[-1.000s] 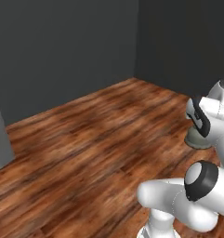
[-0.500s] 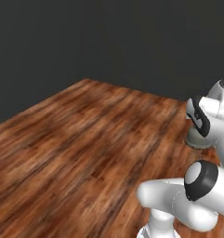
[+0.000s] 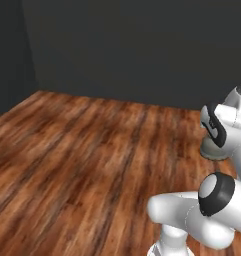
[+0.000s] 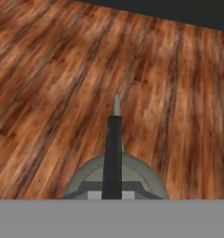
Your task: The kettle is done boiling. Turn off the stove, then wait for 300 timesteps before moving the kettle to the dining table.
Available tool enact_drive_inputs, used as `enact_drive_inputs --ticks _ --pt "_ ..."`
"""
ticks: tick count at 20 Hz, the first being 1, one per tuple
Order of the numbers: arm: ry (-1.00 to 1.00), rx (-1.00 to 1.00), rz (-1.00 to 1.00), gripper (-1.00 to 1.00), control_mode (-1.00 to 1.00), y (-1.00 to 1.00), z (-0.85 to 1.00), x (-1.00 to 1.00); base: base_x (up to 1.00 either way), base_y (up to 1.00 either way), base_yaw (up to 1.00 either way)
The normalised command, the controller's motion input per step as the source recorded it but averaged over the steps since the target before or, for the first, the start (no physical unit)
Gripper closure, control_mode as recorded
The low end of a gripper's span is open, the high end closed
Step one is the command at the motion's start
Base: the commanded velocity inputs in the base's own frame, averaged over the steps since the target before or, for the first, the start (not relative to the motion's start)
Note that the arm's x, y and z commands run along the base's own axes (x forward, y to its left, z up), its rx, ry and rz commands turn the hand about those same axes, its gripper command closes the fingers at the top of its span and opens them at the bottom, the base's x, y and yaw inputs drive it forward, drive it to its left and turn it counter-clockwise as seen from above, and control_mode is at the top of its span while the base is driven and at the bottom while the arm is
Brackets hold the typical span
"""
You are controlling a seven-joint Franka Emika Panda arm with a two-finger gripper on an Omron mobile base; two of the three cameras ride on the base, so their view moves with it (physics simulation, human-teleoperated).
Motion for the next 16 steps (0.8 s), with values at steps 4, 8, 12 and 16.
enact_drive_inputs --ticks 4,8,12,16 --pt "0.0 0.0 0.0 1.0 1.0 0.0 0.0 0.0 0.46 0.1 -0.45" --pt "0.0 0.0 0.0 1.0 1.0 0.0 0.0 0.0 0.45 0.06 -0.44" --pt "0.0 0.0 0.0 1.0 1.0 0.0 0.0 0.0 0.42 0.02 -0.43" --pt "0.0 0.0 0.0 1.0 1.0 0.0 0.0 0.0 0.48 0.07 -0.43"
